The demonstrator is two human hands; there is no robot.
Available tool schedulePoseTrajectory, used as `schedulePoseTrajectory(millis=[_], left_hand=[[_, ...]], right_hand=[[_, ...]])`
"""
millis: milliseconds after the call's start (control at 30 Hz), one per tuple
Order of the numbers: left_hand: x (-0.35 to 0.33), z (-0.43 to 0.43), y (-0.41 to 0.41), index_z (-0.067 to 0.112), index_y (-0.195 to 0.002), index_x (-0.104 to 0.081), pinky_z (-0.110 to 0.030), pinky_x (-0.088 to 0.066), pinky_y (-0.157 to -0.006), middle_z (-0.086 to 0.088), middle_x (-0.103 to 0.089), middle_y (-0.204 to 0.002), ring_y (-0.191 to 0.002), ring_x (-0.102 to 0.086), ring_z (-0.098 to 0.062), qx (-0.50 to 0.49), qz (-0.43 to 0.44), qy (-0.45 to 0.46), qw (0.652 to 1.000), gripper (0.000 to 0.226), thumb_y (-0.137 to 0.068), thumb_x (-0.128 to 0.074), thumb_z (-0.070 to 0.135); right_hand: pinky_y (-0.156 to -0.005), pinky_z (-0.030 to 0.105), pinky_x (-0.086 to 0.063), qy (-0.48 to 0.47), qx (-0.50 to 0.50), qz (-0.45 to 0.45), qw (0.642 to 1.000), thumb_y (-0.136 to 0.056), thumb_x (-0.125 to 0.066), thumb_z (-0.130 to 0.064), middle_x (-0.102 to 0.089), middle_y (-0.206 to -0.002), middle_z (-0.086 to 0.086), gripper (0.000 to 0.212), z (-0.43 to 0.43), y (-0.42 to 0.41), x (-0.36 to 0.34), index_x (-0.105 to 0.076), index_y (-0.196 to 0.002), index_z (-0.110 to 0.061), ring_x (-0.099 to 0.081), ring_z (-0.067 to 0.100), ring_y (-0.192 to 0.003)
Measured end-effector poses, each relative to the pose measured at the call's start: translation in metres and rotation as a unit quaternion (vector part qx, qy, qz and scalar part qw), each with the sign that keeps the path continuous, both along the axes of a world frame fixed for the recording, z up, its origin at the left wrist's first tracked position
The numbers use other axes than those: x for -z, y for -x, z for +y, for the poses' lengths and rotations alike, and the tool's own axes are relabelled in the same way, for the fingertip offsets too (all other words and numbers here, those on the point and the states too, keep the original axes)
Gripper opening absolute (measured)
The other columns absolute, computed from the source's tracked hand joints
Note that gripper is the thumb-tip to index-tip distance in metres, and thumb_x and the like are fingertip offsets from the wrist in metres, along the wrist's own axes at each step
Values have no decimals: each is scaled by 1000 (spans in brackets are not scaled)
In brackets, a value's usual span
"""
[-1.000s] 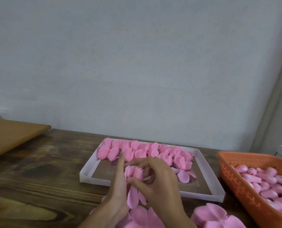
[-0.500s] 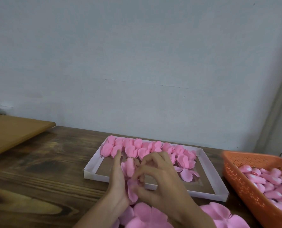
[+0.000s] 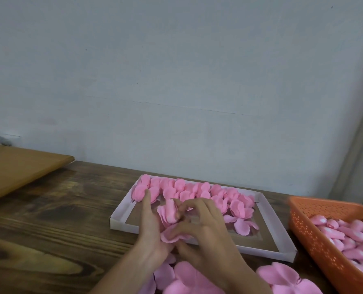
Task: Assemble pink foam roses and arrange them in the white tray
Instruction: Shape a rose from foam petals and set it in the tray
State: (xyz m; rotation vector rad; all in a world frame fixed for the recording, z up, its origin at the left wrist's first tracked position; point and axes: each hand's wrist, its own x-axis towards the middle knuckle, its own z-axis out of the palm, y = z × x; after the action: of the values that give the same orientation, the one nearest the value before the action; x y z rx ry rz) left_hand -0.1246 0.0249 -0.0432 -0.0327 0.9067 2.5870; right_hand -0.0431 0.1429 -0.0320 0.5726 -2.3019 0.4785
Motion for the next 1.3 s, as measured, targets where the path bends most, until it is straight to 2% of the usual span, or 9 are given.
schedulePoseTrajectory(millis=[100,267,467,633,767,900,1100,1233,1300], left_hand=[[-1,-2,-3,6,-50,-56,-34,-57,-53,-18,-59,-63,-61,-68,-32,73,65,-7,995,78,-74,-51,80],[1,-4,-6,1,-97,-77,-46,-60,-78,-25,-70,-98,-85,-75,-39,90,82,0,993,91,-71,-53,84],[-5,-3,-15,-1,-111,-71,-44,-59,-77,-27,-64,-111,-89,-70,-39,56,81,3,995,98,-77,-46,88],[-7,-8,-14,2,-76,-70,-44,-53,-80,-25,-62,-100,-92,-66,-38,56,90,-34,994,89,-96,-29,79],[-6,-10,-14,2,-79,-66,-44,-50,-78,-23,-64,-98,-87,-68,-38,72,96,-50,991,86,-97,-29,77],[-3,-5,-19,4,-90,-74,-43,-60,-71,-19,-67,-93,-81,-72,-36,49,81,-44,995,84,-88,-44,82],[-2,-1,-24,9,-88,-72,-52,-53,-100,-21,-67,-102,-106,-69,-41,26,66,-23,997,72,-76,-62,80],[0,2,-25,11,-78,-71,-46,-62,-84,-28,-71,-111,-108,-71,-43,49,78,-35,995,67,-75,-64,77],[1,3,-26,7,-86,-75,-48,-61,-91,-33,-68,-123,-117,-69,-46,55,63,-27,996,74,-81,-58,79]], right_hand=[[-100,35,-43,17,-16,-19,1000,-81,-73,-24,-47,-124,-16,30,1,-3,-2,-73,-101,-47,-44,8,-127],[-95,35,-51,93,-31,-39,994,-83,-79,-19,-45,-130,-18,32,0,-4,-3,-76,-100,-45,-42,13,-137],[-95,34,-51,139,-44,-66,987,-78,-78,-25,-45,-123,-18,27,-1,-5,-6,-76,-94,-47,-41,15,-134],[-99,33,-50,170,-61,-102,978,-75,-69,-21,-47,-126,-18,22,0,-7,-8,-76,-87,-37,-38,16,-140],[-101,33,-47,170,-63,-111,977,-73,-68,-15,-45,-127,-23,32,-1,-7,-8,-70,-82,-46,-36,16,-142],[-101,8,-38,201,-57,-99,973,-78,-74,-18,-43,-128,-17,22,-4,-5,-5,-77,-89,-36,-37,11,-140],[-103,13,-36,260,-15,-49,964,-79,-82,-26,-44,-120,-23,13,-12,0,3,-77,-88,-34,-49,15,-129],[-96,11,-37,228,47,10,972,-76,-86,-31,-44,-118,-20,23,-16,1,9,-73,-93,-39,-51,9,-117],[-87,14,-45,208,73,30,975,-75,-86,-36,-42,-117,-20,34,-19,0,11,-69,-104,-43,-53,5,-109]])
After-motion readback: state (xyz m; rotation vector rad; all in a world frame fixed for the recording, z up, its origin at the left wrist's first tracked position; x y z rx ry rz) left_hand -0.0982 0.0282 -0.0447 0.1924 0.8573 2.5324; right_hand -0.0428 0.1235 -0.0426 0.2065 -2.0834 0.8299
